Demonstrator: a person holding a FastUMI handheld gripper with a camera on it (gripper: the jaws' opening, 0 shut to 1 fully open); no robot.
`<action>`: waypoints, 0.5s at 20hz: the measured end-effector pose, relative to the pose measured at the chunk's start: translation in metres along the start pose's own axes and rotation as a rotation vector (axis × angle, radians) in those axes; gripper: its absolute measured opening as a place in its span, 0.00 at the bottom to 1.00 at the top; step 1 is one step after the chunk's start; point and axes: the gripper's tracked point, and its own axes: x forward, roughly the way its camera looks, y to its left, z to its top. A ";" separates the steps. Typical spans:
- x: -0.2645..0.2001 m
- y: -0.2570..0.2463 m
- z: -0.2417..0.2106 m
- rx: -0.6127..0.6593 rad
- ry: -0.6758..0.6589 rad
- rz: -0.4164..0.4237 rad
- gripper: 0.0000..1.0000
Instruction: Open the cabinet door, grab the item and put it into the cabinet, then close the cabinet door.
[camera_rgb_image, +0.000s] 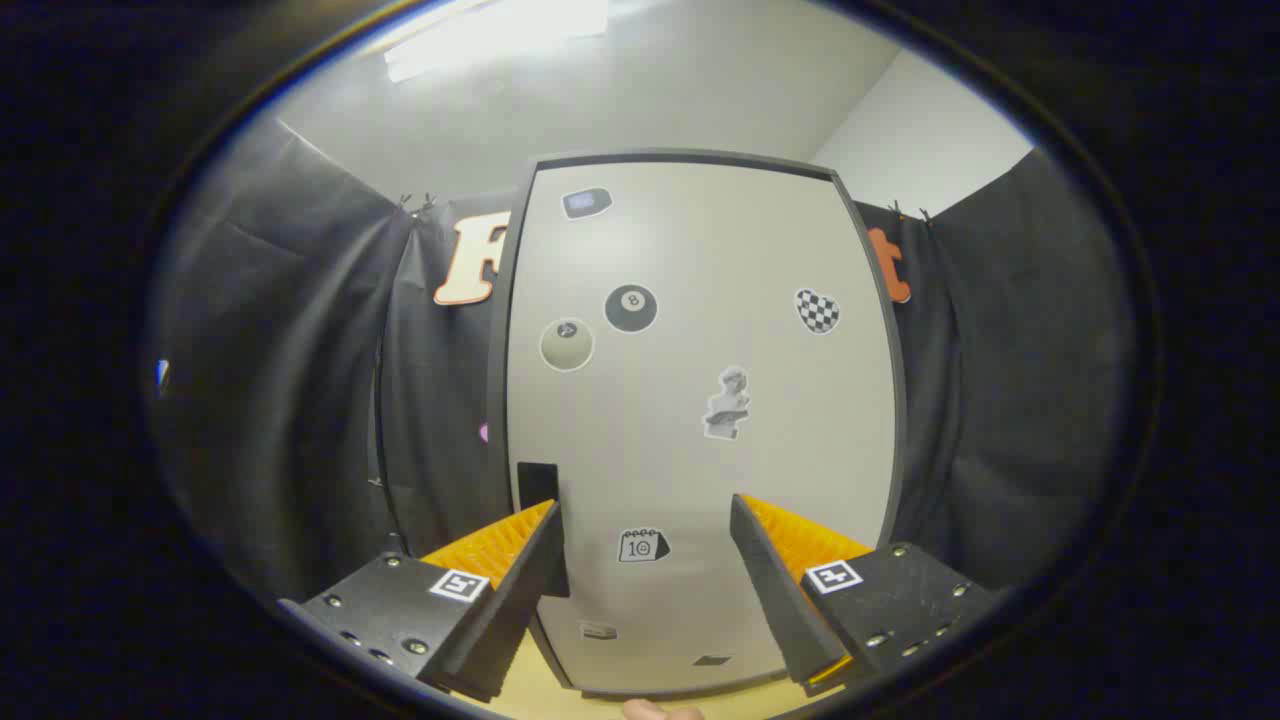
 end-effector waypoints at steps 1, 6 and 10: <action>0.000 0.001 0.000 0.003 0.000 -0.006 0.99; 0.001 0.008 0.002 0.007 -0.011 -0.029 0.99; 0.002 0.016 -0.005 0.016 0.013 -0.037 0.99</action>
